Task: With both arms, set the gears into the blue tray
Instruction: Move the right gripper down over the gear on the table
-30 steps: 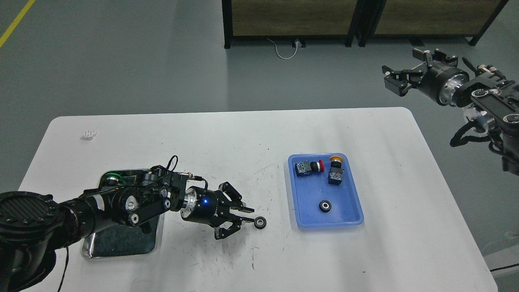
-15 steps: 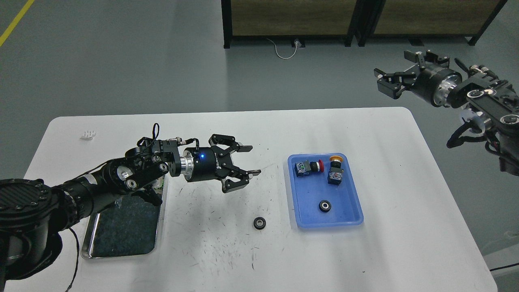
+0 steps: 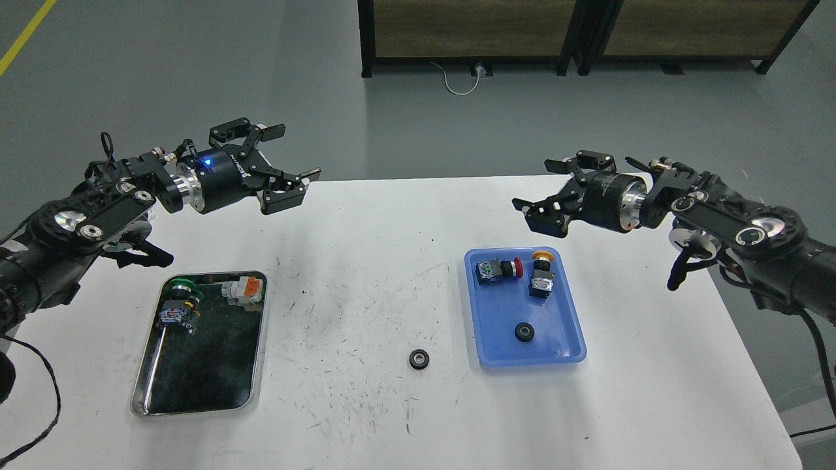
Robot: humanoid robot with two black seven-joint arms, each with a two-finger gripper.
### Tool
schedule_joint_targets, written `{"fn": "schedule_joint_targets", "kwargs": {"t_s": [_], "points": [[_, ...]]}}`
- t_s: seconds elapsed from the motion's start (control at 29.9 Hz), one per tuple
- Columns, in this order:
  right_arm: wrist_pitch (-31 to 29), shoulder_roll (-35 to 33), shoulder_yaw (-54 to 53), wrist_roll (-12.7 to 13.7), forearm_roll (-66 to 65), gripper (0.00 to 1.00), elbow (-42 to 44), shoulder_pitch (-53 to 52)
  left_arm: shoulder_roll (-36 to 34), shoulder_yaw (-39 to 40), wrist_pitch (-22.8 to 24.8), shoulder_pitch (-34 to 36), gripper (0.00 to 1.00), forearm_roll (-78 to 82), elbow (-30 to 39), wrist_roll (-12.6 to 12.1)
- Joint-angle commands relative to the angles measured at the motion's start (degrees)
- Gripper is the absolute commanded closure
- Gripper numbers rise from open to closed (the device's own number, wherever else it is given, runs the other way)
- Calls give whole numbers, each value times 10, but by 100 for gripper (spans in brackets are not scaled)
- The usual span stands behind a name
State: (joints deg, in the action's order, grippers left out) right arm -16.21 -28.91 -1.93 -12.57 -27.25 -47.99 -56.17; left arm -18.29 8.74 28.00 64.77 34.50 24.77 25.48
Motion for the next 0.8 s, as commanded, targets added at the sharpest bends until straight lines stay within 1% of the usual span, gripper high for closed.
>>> {"fn": "schedule_joint_targets", "kwargs": {"t_s": [0.0,0.1,0.3,0.5,0.77], "points": [[-14,14,45,0,-3,7,-31,0,-31,13,-3,0,2,-27,0,-15],[-15,32,67,0,-3,7,-46,-1,-53,13,-6,0,2,-54,-1,-26],[-23,79,126,-1,-12,7,-50,-3,-86,13,-8,-2,2,-62,-1,-27],[-26,133,179,-2,-22,7,-46,-20,-92,13,-13,-1,2,-62,-1,-27],[-26,164,224,-1,-26,7,-31,-32,-96,13,-15,-1,2,-63,-1,-27]]}}
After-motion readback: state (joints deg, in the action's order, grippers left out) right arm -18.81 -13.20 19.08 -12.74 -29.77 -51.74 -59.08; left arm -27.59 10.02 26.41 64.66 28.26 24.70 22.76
